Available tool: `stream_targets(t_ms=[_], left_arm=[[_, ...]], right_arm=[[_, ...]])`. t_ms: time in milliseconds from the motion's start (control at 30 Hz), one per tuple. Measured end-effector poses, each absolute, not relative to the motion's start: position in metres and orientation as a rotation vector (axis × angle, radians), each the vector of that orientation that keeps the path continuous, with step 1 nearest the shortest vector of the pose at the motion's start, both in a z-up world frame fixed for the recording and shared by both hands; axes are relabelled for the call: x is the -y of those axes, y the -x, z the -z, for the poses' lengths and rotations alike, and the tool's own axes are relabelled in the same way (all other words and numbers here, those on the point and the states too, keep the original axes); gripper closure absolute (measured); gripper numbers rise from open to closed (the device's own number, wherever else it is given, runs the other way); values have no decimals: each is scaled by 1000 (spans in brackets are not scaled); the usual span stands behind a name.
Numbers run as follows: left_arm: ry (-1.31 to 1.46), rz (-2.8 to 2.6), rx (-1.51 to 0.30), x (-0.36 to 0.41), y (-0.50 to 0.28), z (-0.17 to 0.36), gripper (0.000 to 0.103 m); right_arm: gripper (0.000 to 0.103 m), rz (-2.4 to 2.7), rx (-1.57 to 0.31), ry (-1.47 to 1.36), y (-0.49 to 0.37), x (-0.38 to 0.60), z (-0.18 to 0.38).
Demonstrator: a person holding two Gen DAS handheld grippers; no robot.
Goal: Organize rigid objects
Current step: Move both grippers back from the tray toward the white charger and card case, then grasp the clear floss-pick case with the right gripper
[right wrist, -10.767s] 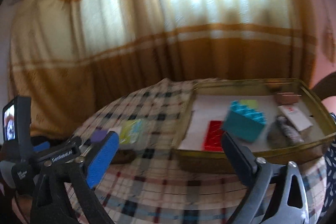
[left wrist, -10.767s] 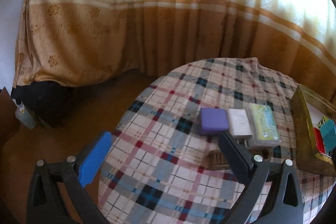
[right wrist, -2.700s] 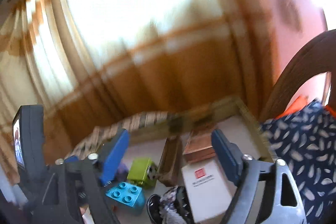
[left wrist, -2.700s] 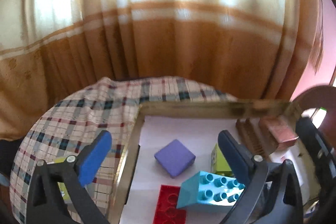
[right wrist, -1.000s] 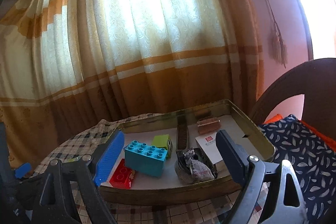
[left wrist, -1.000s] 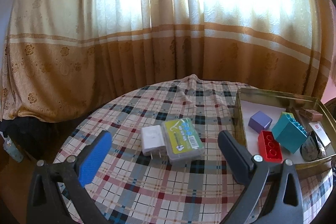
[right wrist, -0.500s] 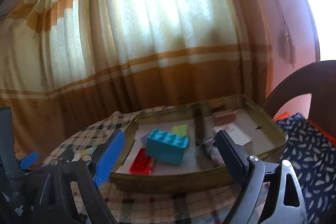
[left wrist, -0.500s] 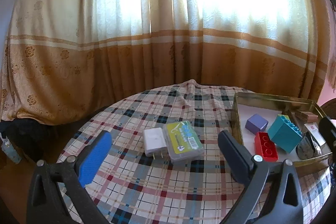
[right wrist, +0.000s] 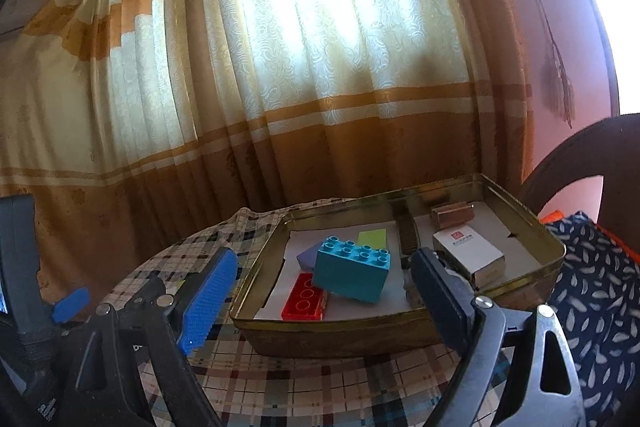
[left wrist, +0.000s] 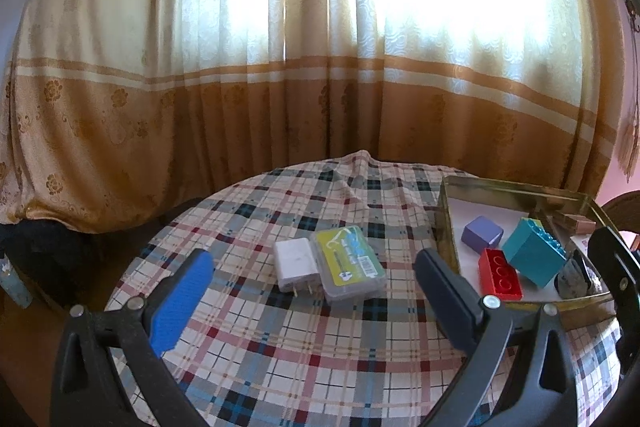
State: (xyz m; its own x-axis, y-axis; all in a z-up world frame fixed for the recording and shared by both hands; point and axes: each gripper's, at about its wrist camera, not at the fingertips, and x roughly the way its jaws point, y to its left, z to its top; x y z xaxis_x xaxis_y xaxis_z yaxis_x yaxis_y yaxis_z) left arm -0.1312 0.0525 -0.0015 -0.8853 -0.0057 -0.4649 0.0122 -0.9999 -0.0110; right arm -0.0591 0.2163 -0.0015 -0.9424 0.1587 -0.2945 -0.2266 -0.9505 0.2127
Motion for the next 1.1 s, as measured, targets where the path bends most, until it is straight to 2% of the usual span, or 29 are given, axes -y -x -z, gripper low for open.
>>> stream_targets(t_ms=[100,267,467,633,833,1100], left_arm=[[-723,2994,11,-39,136,1,0],[-703,2898,-7,-1,147,1,0],[-707,2797,52,23,157,5,0],[-821,2742,-50,46,169,13,0],[-914,2684,-151,60,175,25,0],[-939,2669,-114,55,177,28,0]], right_arm=[[12,-2920,-396,430,61,-211,3],[12,-2969,-298,461,70,-190,2],[12,-3016,-311,560,92,-170,6],[13,-3088,-233,673,121,-146,12],[37,-3121,-122,875,155,-119,27],[40,-3115,-52,1063,195,-98,42]])
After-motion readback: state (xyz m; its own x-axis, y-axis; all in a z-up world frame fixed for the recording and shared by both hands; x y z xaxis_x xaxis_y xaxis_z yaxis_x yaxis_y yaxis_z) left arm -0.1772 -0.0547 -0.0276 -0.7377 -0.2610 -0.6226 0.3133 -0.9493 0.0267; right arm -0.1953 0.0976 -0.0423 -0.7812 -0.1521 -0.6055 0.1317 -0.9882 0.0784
